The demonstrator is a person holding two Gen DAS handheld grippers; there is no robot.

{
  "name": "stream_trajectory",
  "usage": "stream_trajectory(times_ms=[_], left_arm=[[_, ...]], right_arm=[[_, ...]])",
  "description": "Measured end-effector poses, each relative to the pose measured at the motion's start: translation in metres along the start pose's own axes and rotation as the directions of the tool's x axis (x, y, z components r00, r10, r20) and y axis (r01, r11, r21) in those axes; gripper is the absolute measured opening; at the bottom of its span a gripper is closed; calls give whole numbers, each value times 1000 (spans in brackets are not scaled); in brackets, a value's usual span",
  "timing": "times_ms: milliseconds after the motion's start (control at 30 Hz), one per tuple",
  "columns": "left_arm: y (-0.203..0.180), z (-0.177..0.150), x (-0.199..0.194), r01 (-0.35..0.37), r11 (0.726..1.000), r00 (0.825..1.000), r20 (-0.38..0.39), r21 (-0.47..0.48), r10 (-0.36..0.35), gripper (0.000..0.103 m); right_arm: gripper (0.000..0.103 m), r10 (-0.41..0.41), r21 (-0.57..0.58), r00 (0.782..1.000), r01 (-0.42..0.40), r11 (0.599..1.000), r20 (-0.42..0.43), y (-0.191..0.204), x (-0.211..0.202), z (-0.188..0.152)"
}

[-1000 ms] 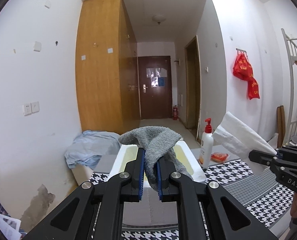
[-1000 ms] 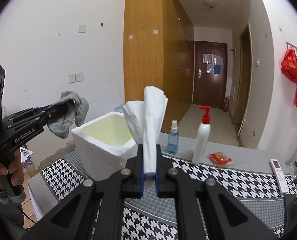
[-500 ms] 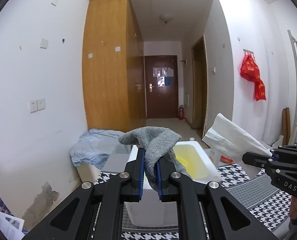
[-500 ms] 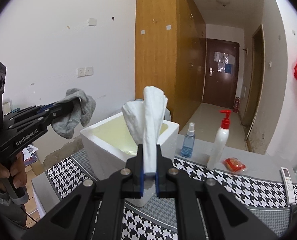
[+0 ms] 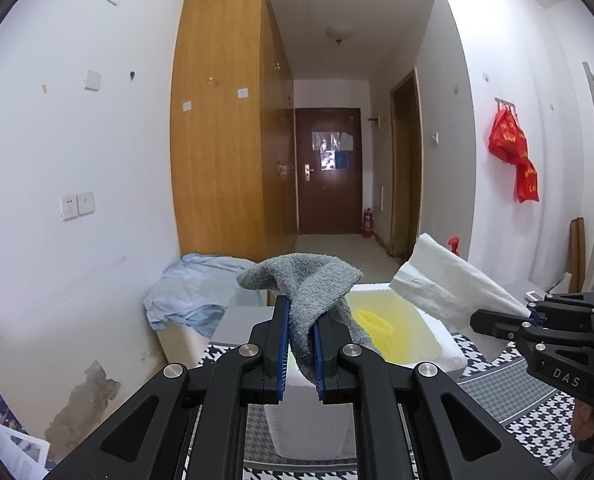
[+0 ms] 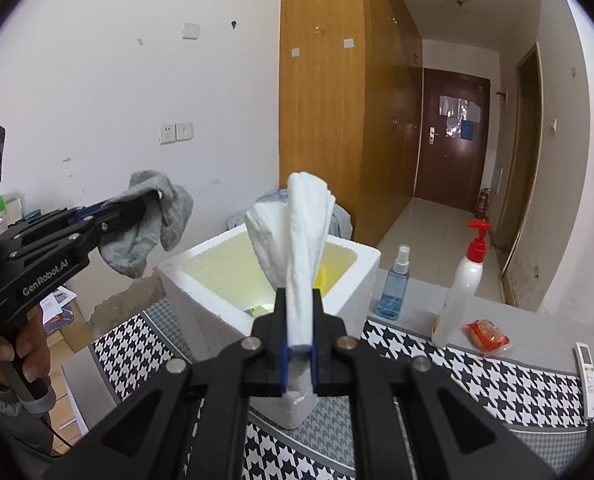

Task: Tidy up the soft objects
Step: 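Carry the grey cloth with the left gripper toward the foam box while the right gripper carries the tissue, then lower the white tissue into the foam box and open the right gripper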

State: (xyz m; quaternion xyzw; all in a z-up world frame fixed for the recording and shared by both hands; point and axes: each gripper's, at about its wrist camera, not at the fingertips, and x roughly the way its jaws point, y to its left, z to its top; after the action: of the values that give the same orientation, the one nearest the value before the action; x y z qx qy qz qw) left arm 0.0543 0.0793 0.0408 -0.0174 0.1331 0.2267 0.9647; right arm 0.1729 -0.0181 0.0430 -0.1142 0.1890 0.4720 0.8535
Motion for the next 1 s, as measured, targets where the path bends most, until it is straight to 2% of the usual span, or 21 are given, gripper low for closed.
stream_trajectory(times_ms=[267,1000], left_arm=[[15,-2,4,-23,1000,1000,-5,-18,23,11],[29,-6,21,-4,999,999,-41,-40,2,11]], right_arm=[[11,25,10,999,-25,1000,-26,3,21,7],[11,32,45,995,-28,999,-99,1,63,23]])
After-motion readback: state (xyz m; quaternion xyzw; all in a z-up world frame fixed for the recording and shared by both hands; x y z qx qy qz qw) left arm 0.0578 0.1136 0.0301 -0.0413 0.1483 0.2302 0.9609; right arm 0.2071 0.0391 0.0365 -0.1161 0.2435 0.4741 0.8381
